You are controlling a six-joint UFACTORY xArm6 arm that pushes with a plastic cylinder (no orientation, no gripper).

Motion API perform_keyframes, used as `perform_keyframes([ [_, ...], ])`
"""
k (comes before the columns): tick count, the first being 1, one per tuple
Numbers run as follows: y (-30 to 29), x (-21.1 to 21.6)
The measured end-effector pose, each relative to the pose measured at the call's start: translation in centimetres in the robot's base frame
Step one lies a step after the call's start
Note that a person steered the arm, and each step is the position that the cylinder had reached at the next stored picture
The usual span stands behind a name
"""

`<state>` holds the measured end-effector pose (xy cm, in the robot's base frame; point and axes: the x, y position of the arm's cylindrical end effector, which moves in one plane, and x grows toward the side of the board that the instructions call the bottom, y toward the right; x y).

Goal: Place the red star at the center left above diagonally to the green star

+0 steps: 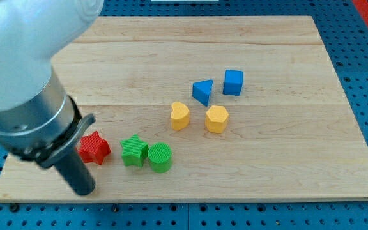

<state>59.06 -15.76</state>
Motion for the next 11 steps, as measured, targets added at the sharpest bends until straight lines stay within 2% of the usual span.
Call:
perform_keyframes([
  [1,-3.9,-5.5],
  [2,-2.1,-7.6],
  [4,0.5,-2.7],
  [5,5.7,-5.0],
  [6,0.9,-8.9],
  [7,-2.3,-10.3],
  [8,-2.3,-16.4],
  [9,0.1,-18.8],
  [10,4.1,-9.6],
  [11,-1.8,-1.3],
])
